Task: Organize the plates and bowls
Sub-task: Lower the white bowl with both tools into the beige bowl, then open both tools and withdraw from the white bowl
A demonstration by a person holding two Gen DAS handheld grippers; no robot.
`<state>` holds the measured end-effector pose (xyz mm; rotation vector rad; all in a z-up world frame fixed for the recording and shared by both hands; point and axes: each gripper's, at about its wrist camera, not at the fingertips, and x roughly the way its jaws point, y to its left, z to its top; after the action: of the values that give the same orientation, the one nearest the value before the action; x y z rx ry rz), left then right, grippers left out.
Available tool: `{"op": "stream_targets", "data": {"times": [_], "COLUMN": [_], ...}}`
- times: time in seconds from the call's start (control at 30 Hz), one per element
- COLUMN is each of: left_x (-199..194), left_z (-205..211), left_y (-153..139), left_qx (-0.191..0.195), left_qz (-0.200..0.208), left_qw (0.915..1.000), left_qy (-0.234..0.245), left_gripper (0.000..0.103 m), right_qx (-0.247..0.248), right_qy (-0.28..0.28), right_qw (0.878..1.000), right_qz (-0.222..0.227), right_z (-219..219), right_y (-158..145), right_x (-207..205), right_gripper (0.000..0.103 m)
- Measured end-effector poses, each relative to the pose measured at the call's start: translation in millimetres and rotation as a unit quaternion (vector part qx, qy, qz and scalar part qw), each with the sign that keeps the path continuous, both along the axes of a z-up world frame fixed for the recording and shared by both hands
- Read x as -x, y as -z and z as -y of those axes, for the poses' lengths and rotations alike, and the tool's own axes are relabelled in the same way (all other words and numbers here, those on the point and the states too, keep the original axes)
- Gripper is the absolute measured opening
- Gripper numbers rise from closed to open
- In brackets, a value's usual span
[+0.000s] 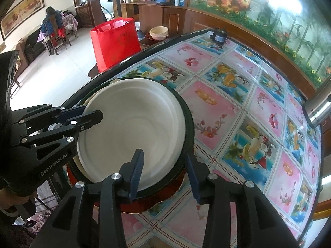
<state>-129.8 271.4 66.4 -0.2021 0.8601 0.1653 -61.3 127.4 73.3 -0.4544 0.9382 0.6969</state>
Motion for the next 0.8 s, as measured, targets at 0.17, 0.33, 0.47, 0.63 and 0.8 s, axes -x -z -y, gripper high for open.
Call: {"op": "stream_targets", "data": {"times": [0.17, 0.33, 0.47, 0.63, 0.8], "left_x": [-0.7, 0.0, 2.1, 8.7, 16.7], "left_z": [2.4, 2.4, 6.2, 11.8, 13.2], "left_y": [0.6, 0.8, -0.1, -5.6, -13.0], "left_qx": [-0.01, -0.009, -0.005, -0.012, -0.038], "left_qz": [0.002, 0.006, 0.014, 0.031, 0.037], "left_qw": [0.9999, 0.9999, 0.9999, 0.9994, 0.9985], "left_qy": [-0.004, -0.011, 0.001, 0.0, -0.01], "left_gripper": [0.015, 0.017, 0.037, 0.046, 0.048], "right_qx": [-0.009, -0.03, -0.053, -0.08, -0.092], "right_qy": [0.008, 0.017, 0.031, 0.045, 0.057], "right_qw": [1.0, 0.999, 0.998, 0.996, 0.994], "right_qz": [-0.002, 0.0, 0.005, 0.01, 0.018], "right_z": [6.3, 11.6, 16.4, 20.6, 26.1], "right_y": [0.4, -0.9, -1.9, -0.4, 0.0], "right_x": [-1.1, 0.5, 2.7, 7.3, 11.7], "right_gripper": [0.046, 0.056, 0.064, 0.074, 0.077]}}
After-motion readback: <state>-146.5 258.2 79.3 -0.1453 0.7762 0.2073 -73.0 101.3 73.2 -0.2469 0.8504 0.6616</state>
